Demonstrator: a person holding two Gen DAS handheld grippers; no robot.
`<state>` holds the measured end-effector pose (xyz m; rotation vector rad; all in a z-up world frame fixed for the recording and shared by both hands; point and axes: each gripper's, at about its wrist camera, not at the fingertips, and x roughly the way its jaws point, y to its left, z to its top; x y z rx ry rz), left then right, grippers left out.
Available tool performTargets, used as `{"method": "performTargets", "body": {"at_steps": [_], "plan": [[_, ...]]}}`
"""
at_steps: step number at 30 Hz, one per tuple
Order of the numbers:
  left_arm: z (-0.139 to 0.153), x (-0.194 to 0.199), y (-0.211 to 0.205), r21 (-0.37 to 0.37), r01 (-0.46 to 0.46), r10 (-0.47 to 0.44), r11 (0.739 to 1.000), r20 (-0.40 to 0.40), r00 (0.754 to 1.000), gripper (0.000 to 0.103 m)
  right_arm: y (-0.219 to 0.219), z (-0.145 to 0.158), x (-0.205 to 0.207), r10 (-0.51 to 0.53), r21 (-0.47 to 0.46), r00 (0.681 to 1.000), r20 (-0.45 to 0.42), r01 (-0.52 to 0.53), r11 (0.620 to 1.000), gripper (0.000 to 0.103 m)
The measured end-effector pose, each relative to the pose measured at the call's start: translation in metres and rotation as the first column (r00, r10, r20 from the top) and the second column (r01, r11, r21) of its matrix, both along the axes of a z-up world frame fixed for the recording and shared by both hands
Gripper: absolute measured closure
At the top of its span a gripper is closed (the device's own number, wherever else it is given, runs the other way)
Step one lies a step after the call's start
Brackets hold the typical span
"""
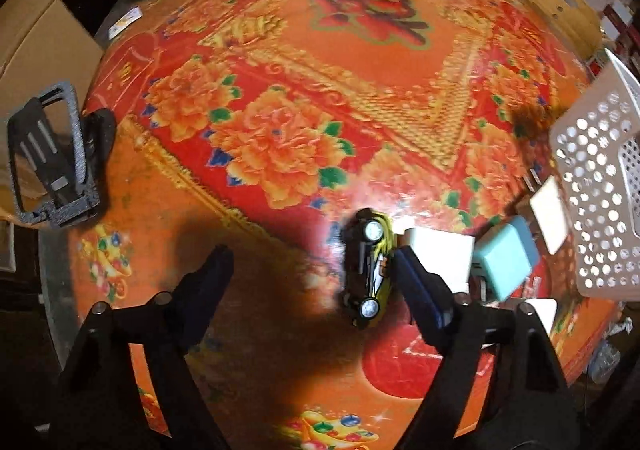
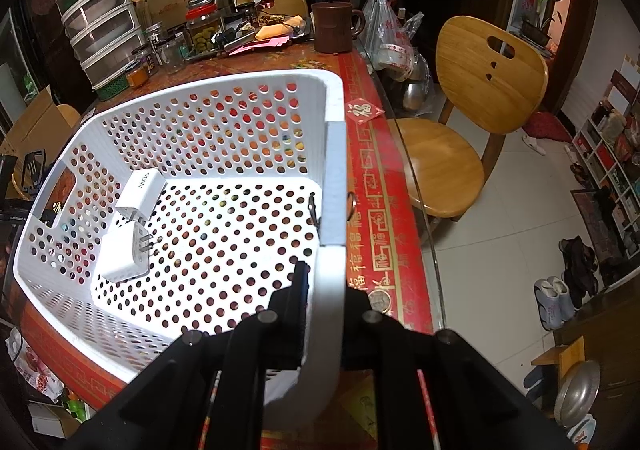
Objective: Organize rigid objects
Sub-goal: 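Grasp the yellow toy car with the left tool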
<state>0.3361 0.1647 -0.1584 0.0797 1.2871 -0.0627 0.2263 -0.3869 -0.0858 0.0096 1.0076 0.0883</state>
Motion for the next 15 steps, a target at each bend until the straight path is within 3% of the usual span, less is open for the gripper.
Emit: {"method": "performTargets", "body": {"at_steps": [3, 7, 11, 13, 15], "plan": [[-0.005, 0.0, -0.005, 0.005, 0.008, -0.008, 1.0, -0.01, 1.0, 0.03, 0.0, 0.0, 0.0, 0.001, 0.0, 1.0, 0.001, -0.001, 1.0, 0.094], [-0.013, 0.001, -0.013, 0.022, 0.023, -0.022, 1.0, -0.026, 0.999, 0.055, 0.001, 0.0, 0.0, 0.001, -0.001, 1.0, 0.0, -0.001, 1.0, 0.094], [-0.015, 0.002, -0.016, -0.005, 0.023, -0.023, 1.0, -0.037, 0.999, 0.065, 0.0, 0.001, -0.001, 0.004, 0.001, 1.0, 0.001, -0.004, 1.0, 0.094], [-0.014, 0.002, -0.018, -0.015, 0.026, -0.027, 1.0, -0.041, 0.999, 0.075, 0.0, 0.001, -0.001, 0.005, -0.001, 1.0, 0.001, -0.005, 1.0, 0.094], [-0.014, 0.001, -0.02, -0.016, 0.031, -0.032, 0.999, -0.043, 0.999, 0.075, 0.0, 0.001, -0.001, 0.004, 0.001, 1.0, 0.001, -0.004, 1.0, 0.094]]}}
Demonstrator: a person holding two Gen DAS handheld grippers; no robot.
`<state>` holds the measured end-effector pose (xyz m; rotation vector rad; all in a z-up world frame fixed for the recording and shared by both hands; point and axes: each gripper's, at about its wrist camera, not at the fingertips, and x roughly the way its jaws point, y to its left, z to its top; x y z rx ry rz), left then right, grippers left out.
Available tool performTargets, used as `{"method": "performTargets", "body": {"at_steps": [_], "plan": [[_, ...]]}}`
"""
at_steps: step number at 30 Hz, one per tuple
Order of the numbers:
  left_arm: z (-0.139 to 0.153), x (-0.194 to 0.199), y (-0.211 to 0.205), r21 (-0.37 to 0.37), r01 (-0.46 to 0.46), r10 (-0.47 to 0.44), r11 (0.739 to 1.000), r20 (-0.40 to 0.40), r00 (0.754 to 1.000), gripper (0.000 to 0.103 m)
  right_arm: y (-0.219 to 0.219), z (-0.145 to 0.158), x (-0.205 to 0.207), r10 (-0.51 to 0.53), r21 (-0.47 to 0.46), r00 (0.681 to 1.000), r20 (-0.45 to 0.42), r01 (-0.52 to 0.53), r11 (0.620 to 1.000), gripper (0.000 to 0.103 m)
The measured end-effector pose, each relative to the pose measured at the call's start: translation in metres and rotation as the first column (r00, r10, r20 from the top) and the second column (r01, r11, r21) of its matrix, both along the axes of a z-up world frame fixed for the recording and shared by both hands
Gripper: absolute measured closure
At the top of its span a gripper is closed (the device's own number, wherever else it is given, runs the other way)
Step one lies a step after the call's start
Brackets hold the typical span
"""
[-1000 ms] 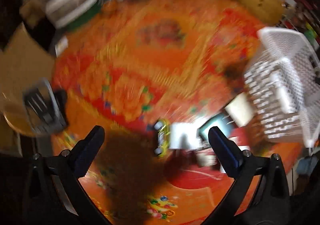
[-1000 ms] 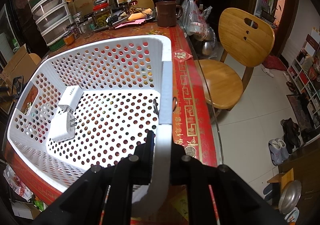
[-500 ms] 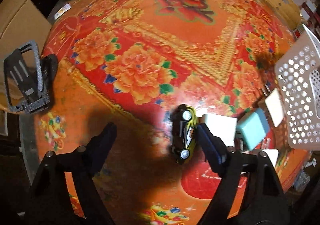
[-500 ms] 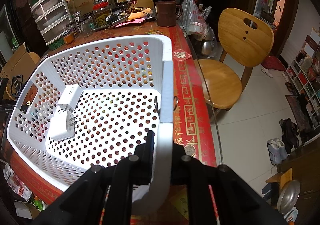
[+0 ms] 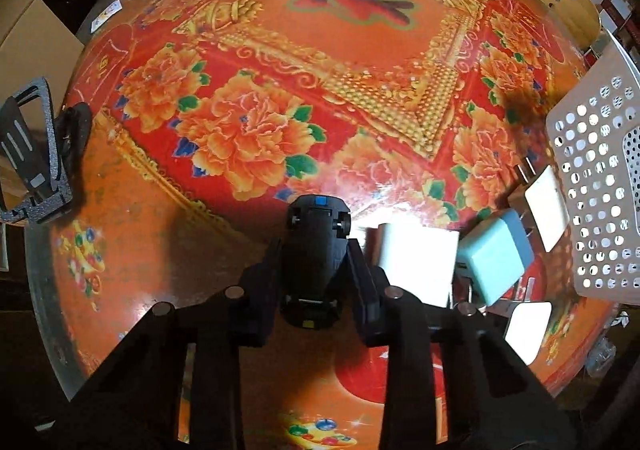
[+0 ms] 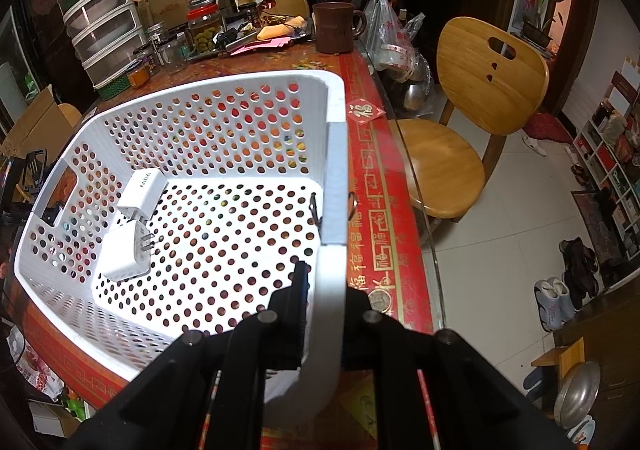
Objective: Organize rigid objects
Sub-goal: 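Grasp the yellow toy car with the left tool, then carry the toy car into the basket and open the left tool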
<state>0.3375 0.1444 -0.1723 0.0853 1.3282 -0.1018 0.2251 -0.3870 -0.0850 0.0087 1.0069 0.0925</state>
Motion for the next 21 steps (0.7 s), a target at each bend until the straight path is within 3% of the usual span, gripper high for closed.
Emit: {"method": "performTargets", "body": {"at_steps": [13, 21], "plan": [[0.041, -0.007, 0.0, 0.003, 0.007, -0.007, 1.0, 0.08, 0.997, 0.075, 0.0, 0.001, 0.0, 0.001, -0.002, 1.0, 0.001, -0.001, 1.0, 0.094], [0.127, -0.015, -0.058, 0.013, 0.136, -0.135, 0.991, 0.212, 0.968, 0.075, 0.001, 0.001, 0.001, 0.0, -0.004, 1.0, -0.003, 0.0, 1.0, 0.094]]}}
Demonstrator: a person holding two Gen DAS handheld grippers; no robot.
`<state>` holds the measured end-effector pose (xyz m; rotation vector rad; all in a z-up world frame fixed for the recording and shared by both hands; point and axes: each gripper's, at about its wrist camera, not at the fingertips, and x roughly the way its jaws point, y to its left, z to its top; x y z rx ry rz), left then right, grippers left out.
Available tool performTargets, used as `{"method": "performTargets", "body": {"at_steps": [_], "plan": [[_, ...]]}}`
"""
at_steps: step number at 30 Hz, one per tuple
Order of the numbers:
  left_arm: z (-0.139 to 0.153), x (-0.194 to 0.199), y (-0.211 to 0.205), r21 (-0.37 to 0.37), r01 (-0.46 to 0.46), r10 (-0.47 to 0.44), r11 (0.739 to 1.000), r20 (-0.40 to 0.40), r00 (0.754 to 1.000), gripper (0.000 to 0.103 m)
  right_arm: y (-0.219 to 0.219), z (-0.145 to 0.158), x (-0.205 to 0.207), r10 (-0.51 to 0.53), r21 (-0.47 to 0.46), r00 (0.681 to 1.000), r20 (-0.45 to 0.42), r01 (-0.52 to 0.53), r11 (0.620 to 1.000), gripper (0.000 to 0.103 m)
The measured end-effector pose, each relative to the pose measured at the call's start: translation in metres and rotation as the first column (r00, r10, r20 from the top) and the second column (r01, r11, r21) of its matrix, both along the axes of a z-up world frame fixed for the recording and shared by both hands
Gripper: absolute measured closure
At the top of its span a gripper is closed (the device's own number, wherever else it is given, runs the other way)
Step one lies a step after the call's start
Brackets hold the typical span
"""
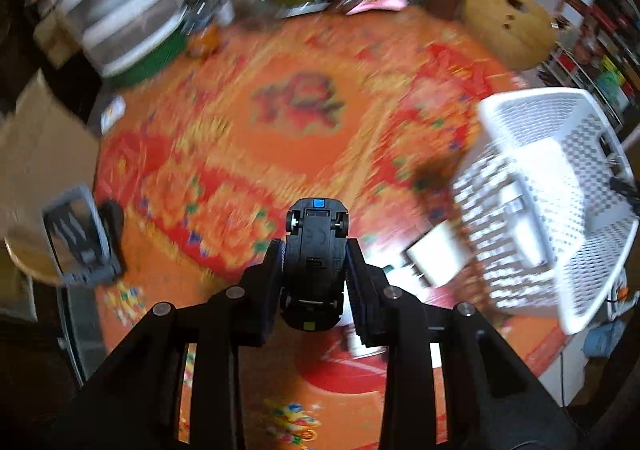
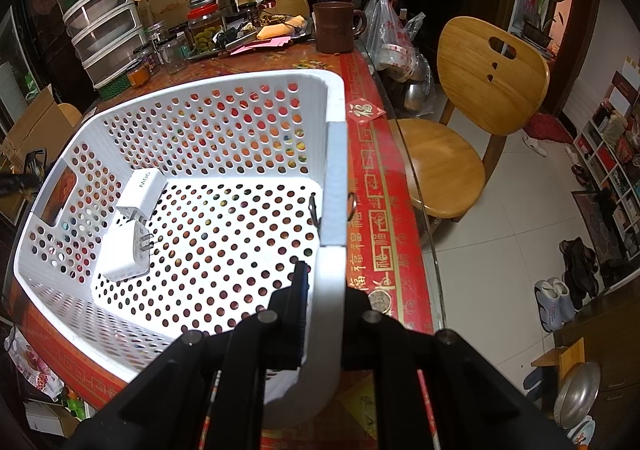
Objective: Organize rigid objects
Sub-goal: 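Carry the toy car into the basket and open the left tool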
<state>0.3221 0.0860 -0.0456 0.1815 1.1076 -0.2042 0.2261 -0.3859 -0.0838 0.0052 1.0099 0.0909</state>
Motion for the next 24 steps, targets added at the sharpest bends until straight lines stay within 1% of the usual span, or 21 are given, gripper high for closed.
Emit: {"method": "performTargets", "body": {"at_steps": [2, 5, 9, 10, 13, 14, 18, 21, 24], "plan": [[0.019, 0.001, -0.028, -0.009, 0.065, -0.065, 0.998, 0.019, 0.998, 0.075, 0.0, 0.0, 0.001, 0.0, -0.002, 1.0, -0.002, 0.0, 1.0, 0.094], [0.036, 0.002, -0.072, 0.001, 0.157, -0.157, 0.988, 0.029, 0.987, 0.075, 0.0, -0.001, 0.002, 0.001, -0.004, 1.0, -0.005, -0.001, 1.0, 0.094], [0.042, 0.004, -0.133, 0.008, 0.267, -0.268, 0.964, 0.01, 0.963, 0.075, 0.0, -0.001, 0.002, 0.0, -0.004, 1.0, -0.007, 0.0, 1.0, 0.094], [0.04, 0.006, -0.147, 0.006, 0.287, -0.287, 0.958, -0.002, 0.958, 0.075, -0.001, -0.001, 0.003, -0.001, -0.002, 1.0, -0.009, 0.001, 1.0, 0.094], [0.028, 0.01, -0.189, 0.036, 0.349, -0.347, 0.937, -0.041, 0.937, 0.075, 0.001, -0.001, 0.002, -0.001, -0.01, 1.0, -0.01, 0.001, 1.0, 0.094], [0.021, 0.012, -0.205, 0.047, 0.378, -0.375, 0.924, -0.066, 0.925, 0.075, 0.001, -0.002, 0.002, 0.0, -0.01, 1.0, -0.011, 0.0, 1.0, 0.094], [-0.007, 0.019, -0.246, 0.105, 0.436, -0.421, 0.894, -0.143, 0.896, 0.075, 0.002, -0.002, 0.001, 0.0, -0.01, 1.0, -0.013, 0.0, 1.0, 0.094], [-0.024, 0.024, -0.26, 0.134, 0.456, -0.432, 0.88, -0.178, 0.884, 0.075, 0.003, -0.001, 0.001, 0.002, -0.013, 1.0, -0.015, -0.002, 1.0, 0.094], [-0.032, 0.027, -0.266, 0.127, 0.463, -0.437, 0.877, -0.189, 0.879, 0.075, 0.002, 0.0, 0.0, 0.004, -0.011, 1.0, -0.016, -0.004, 1.0, 0.094]]}}
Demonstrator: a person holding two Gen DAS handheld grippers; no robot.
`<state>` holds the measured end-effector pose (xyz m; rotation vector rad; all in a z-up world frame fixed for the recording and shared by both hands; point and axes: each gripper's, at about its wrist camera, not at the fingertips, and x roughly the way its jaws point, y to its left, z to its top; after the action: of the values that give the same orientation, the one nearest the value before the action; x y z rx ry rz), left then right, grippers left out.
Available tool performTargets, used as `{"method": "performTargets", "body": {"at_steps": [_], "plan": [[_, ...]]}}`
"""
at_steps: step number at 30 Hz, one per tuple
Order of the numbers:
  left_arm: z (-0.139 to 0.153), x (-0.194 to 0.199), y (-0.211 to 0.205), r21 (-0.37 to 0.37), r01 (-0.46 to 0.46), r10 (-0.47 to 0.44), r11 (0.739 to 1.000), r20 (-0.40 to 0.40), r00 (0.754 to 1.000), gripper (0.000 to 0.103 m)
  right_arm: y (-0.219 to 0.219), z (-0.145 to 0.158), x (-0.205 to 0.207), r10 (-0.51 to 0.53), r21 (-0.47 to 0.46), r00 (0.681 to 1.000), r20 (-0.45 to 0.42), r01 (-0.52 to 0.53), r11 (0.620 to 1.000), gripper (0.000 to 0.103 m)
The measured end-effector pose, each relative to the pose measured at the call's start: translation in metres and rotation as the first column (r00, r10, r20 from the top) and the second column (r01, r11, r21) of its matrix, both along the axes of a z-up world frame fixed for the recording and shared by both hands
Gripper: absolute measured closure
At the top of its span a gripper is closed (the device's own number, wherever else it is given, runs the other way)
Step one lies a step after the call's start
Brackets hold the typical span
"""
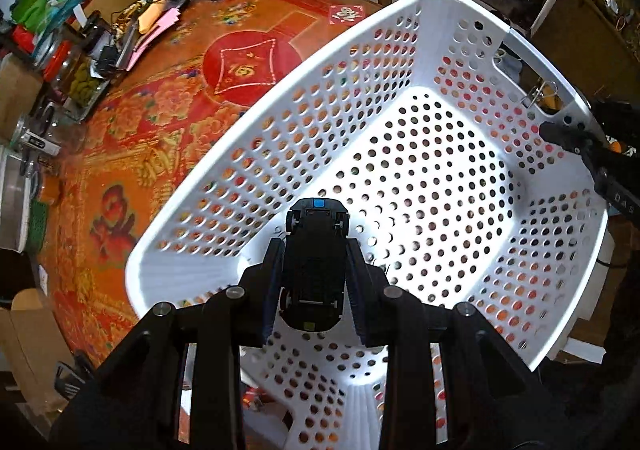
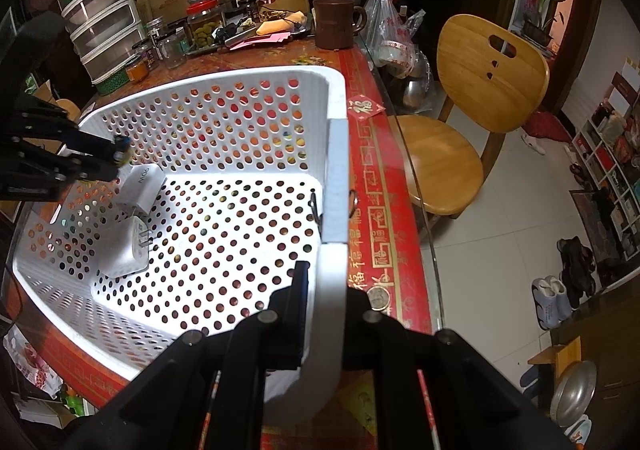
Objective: Organize rigid objects
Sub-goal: 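Carry the toy car into the basket and open the left tool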
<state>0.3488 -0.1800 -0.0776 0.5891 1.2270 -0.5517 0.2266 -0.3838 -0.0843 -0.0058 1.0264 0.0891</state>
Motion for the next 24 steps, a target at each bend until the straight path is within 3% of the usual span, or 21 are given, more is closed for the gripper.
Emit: {"method": "performTargets", "body": {"at_steps": [17, 18, 19, 21, 24], "plan": [[-0.028, 0.003, -0.008, 0.037, 0.022, -0.021, 0.999, -0.033, 0.999, 0.074, 0.001, -0.001, -0.001, 0.001, -0.003, 1.0, 0.002, -0.001, 1.0, 0.094], [-0.026, 0.003, -0.006, 0.029, 0.025, -0.024, 0.999, -0.025, 0.999, 0.063, 0.001, -0.001, -0.001, 0.001, -0.003, 1.0, 0.002, -0.001, 1.0, 0.094], [-0.024, 0.002, -0.006, 0.023, 0.027, -0.026, 0.999, -0.015, 1.0, 0.042, 0.0, -0.001, -0.001, 0.001, -0.002, 1.0, 0.002, -0.001, 1.0, 0.094], [-0.014, -0.001, 0.0, -0.023, 0.032, -0.032, 0.999, 0.021, 0.999, 0.016, 0.0, -0.001, -0.001, 0.001, 0.001, 1.0, 0.002, -0.001, 1.0, 0.094], [0.006, -0.006, 0.012, -0.094, 0.032, -0.028, 0.995, 0.038, 0.999, 0.015, 0.001, -0.001, -0.001, 0.001, 0.0, 1.0, 0.001, -0.001, 1.0, 0.094]]}}
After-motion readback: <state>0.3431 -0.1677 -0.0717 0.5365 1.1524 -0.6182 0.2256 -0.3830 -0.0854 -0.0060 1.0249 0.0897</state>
